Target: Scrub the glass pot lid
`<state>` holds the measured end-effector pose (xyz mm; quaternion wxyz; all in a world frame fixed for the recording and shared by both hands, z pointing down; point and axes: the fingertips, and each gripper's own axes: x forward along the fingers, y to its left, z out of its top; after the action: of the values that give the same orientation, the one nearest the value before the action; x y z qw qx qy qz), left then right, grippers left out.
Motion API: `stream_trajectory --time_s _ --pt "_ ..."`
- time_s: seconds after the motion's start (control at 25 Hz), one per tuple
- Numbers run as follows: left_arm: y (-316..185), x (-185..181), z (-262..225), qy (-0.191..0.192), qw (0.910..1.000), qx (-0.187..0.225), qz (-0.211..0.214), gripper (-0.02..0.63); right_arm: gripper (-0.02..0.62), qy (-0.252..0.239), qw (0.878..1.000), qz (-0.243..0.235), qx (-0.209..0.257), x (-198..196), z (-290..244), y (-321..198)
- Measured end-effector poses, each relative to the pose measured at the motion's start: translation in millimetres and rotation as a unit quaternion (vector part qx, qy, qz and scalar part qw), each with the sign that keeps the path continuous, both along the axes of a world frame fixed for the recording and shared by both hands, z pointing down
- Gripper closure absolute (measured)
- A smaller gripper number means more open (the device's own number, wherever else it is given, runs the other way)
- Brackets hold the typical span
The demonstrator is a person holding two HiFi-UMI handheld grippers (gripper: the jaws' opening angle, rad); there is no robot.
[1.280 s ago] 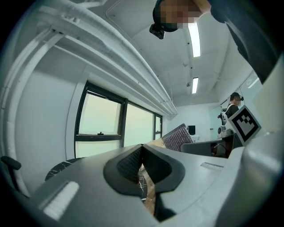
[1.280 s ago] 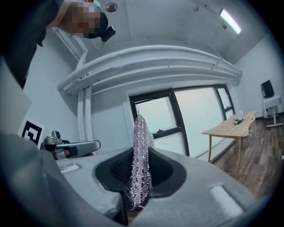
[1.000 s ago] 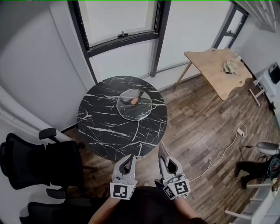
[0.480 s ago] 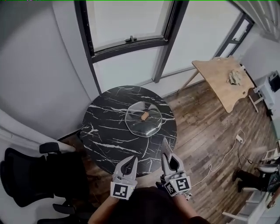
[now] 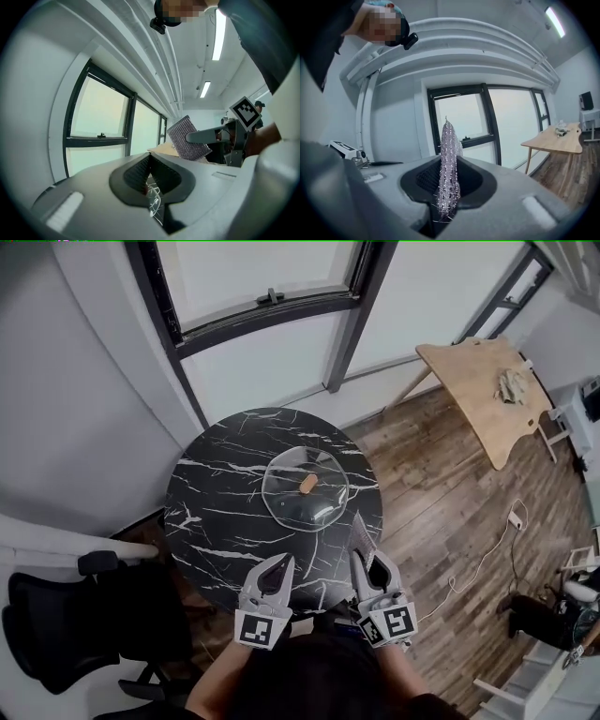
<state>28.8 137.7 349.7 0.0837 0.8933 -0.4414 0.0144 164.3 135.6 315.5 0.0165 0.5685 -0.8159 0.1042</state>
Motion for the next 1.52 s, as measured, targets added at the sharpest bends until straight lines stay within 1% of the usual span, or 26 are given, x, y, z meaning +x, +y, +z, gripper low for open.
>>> stream_trajectory --time_s 0.12,0.2,0.28,0.36,0.44,0.64,0.84,1.0,1.12,1.2,1.36,1.52 --pt "-26.5 11.7 11.7 -0.013 0.9996 -0.012 -0.023 0.603 0.517 -0.004 1.000 -0.020 -0.015 11.3 11.5 -27.5" --pt "-41.1 21.5 22.6 -0.011 0.9989 -0.019 -0.042 0.603 0.517 -0.003 0.999 -0.040 -0.028 19.0 23.6 -42.3" --pt "-52.0 34.9 38.5 -0.012 0.9975 -0.037 -0.058 0.603 0.517 0.002 0.997 -0.059 -0.043 30.2 38.8 -58.5" --pt "-65.6 47.3 56.5 -0.025 0.9958 -0.058 -0.066 0.603 0.517 0.006 0.996 -0.074 -0.051 41.3 50.4 -80.4" --pt "-79.9 56.0 73.0 -0.035 0.9948 -0.062 -0.073 0.603 0.517 0.011 0.995 -0.084 -0.053 50.9 59.2 -100.5" --pt "-109.0 63.8 103.3 -0.053 0.9922 -0.074 -0.086 0.603 0.517 0.019 0.994 -0.084 -0.070 70.7 86.9 -133.5" --pt "-133.3 68.4 131.3 -0.060 0.9889 -0.106 -0.086 0.603 0.517 0.028 0.988 -0.097 -0.113 75.2 131.9 -150.6" --pt "-151.4 69.4 148.7 -0.064 0.9885 -0.102 -0.092 0.603 0.517 0.042 0.984 -0.099 -0.144 79.2 168.9 -168.9" --pt "-157.7 74.7 145.7 -0.071 0.9871 -0.113 -0.089 0.603 0.517 0.056 0.976 -0.110 -0.177 81.5 194.4 -180.0" --pt "-161.5 75.6 146.6 -0.071 0.9872 -0.109 -0.092 0.603 0.517 0.074 0.970 -0.121 -0.197 81.6 212.2 -187.7" --pt "-168.9 77.9 150.6 -0.055 0.9877 -0.107 -0.101 0.603 0.518 0.112 0.958 -0.144 -0.222 80.7 242.6 -204.4" --pt "-181.9 82.7 147.7 -0.040 0.9872 -0.116 -0.101 0.604 0.518 0.146 0.944 -0.170 -0.242 76.2 269.9 -221.5"
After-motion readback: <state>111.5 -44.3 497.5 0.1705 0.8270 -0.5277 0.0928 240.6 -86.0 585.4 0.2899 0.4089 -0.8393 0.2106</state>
